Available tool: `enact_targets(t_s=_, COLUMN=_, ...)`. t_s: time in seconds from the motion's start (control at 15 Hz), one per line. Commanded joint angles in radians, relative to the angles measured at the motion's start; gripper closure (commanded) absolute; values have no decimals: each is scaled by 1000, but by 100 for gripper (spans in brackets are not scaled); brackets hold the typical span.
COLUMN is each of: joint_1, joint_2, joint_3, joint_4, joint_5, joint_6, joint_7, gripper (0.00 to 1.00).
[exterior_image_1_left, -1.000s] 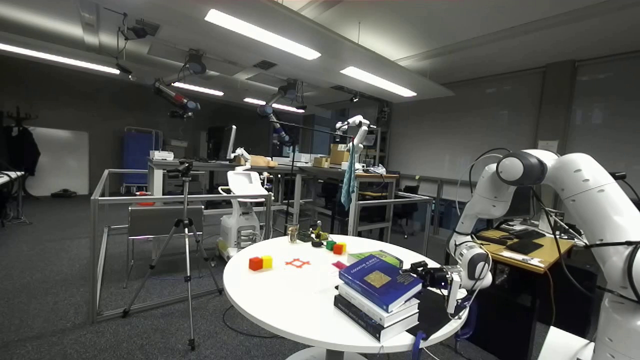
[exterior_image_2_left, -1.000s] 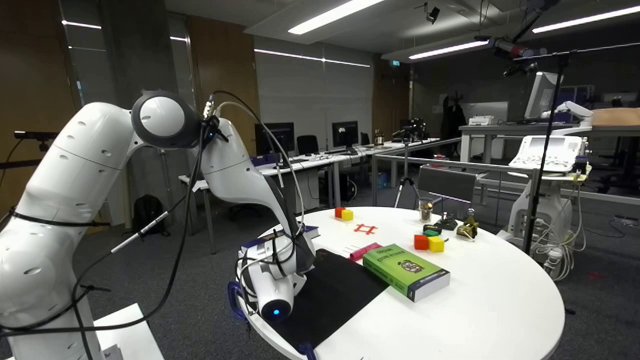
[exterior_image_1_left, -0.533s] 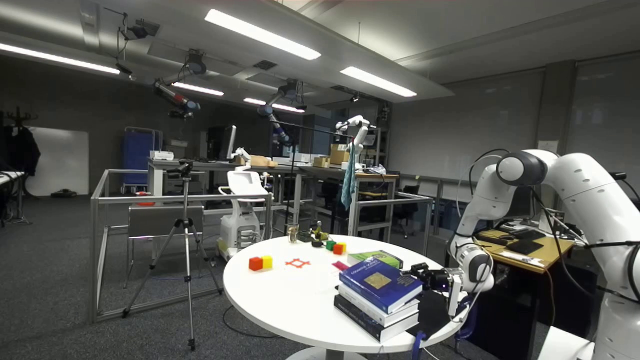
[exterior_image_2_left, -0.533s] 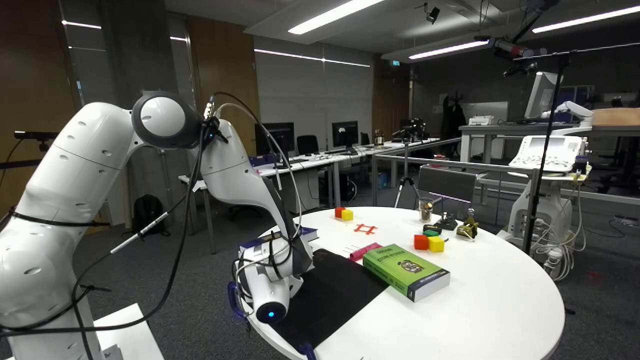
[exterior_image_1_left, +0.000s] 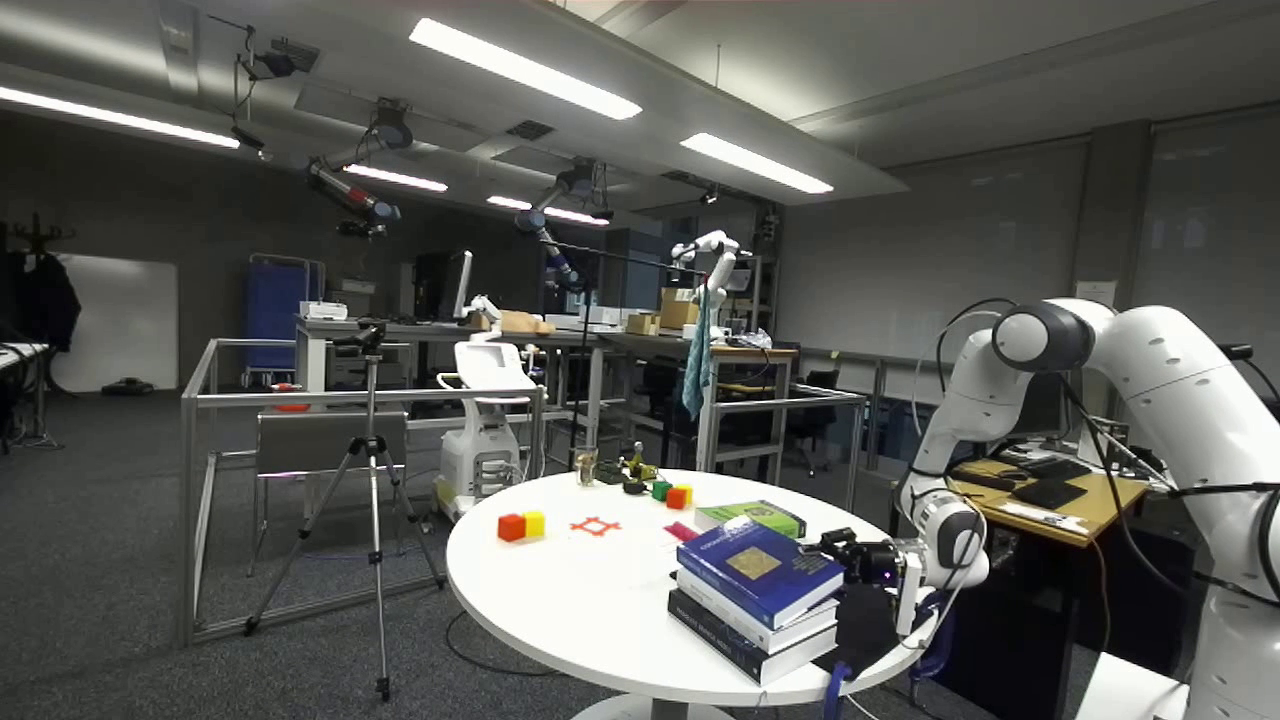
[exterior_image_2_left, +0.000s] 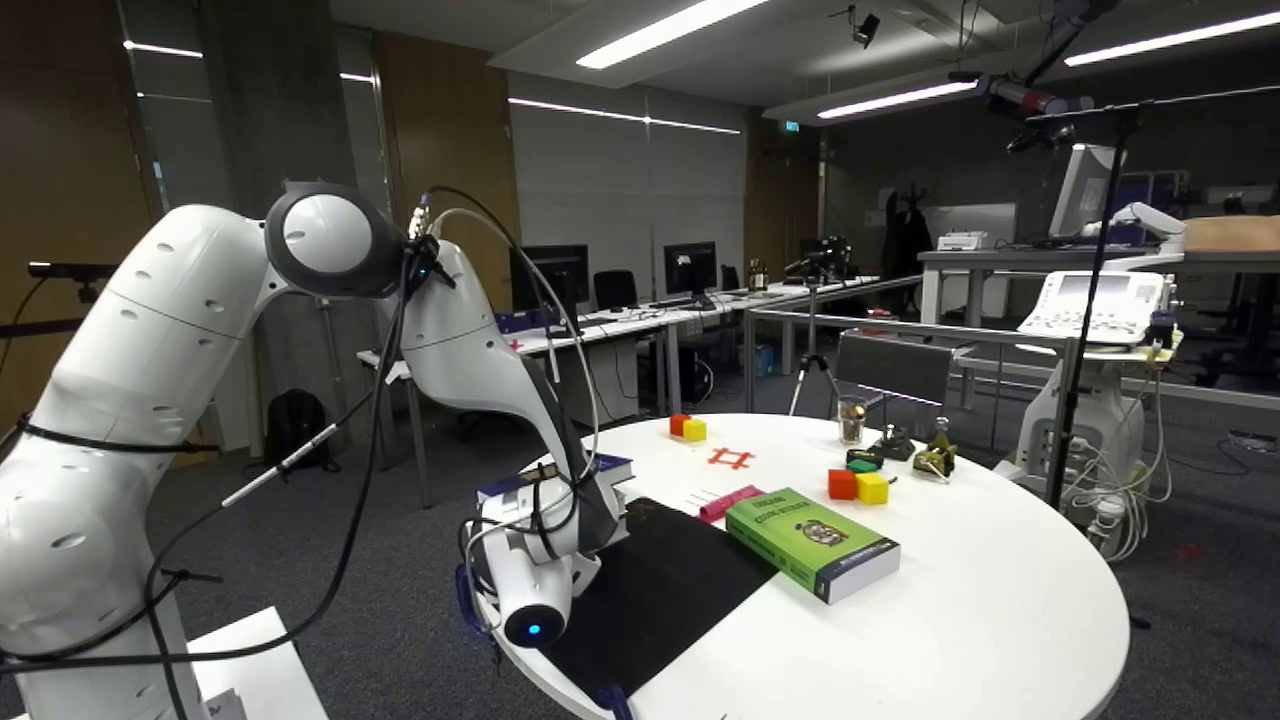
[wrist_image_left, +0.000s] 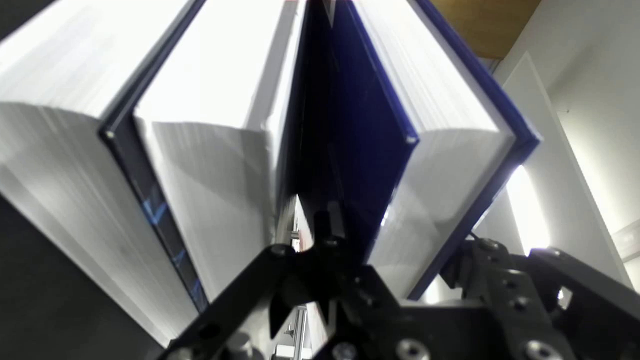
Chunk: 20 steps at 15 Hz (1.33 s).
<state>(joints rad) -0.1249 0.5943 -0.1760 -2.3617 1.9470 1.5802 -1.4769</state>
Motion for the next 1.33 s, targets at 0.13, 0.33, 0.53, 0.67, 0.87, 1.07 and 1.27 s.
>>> enact_targets(t_s=0.13, joint_1=12, joint_2=-58, joint_3=5, joint_4=-40, joint_5=52, joint_6=-37, joint_7=-46, gripper=81)
enact_targets(t_s=0.33, joint_1=20, joint_2=-57, joint_3=-2, joint_4=-35, joint_5=33, joint_6=-26, joint_7=-65, gripper=32)
enact_targets(t_s=0.53, joint_1=24, joint_2=-56, joint_3=-4, joint_4=-30, joint_5=29, joint_6=-14, joint_7=-79, gripper=23)
enact_targets(t_s=0.67, joint_1=30, joint_2=-60, joint_3=-4, joint_4=-32, joint_5=36, joint_6=-2, joint_7=-96, gripper=7)
enact_targets(t_s=0.87, joint_1=43, joint_2=-73, joint_3=-8, joint_4=-35, joint_5=36, joint_6=20, joint_7=-134, gripper=0)
enact_targets(t_s=1.07, joint_1=61, joint_2=-89, joint_3=-14, joint_4=-36, joint_5=30, joint_6=64, joint_7=-185, gripper=0)
enact_targets(t_s=1.27, joint_1=78, joint_2=-104, joint_3=-17, joint_4=-34, joint_5=31, joint_6=133, joint_7=-254, gripper=0)
